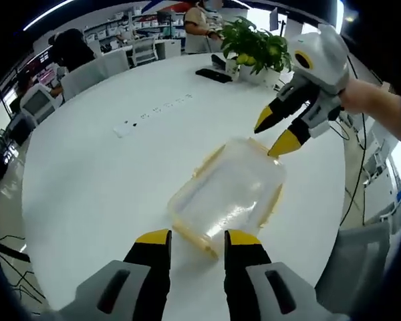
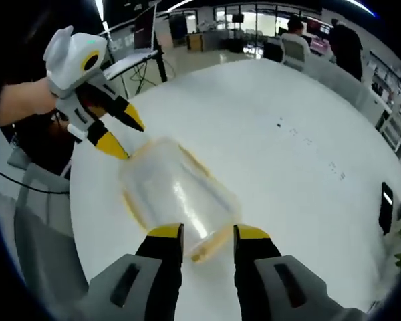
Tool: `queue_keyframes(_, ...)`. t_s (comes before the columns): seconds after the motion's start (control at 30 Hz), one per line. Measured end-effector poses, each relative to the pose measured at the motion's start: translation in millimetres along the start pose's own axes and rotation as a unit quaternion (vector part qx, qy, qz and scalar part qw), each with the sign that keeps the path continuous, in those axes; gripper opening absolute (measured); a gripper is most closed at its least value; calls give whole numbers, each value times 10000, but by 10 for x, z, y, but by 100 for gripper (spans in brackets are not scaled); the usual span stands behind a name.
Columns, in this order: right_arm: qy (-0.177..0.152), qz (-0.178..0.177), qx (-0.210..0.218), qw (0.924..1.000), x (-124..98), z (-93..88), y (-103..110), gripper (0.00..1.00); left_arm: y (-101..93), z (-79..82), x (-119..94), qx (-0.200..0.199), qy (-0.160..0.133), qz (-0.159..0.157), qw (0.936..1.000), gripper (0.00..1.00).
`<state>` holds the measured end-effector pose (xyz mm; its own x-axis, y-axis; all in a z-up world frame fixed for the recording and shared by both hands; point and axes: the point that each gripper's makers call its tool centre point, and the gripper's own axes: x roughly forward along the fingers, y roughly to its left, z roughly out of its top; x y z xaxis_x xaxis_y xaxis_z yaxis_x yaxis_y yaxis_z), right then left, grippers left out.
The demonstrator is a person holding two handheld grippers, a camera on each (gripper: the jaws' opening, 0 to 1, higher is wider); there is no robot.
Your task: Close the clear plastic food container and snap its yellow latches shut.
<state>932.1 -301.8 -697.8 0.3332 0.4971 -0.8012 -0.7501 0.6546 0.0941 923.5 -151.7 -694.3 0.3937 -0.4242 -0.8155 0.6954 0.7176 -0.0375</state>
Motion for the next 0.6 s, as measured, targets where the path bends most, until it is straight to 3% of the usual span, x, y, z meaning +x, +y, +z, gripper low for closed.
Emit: queue_keyframes(0.6, -202, -117, 918, 9955, 41, -119, 0, 24, -18, -82, 59, -879, -155, 126, 9959, 23)
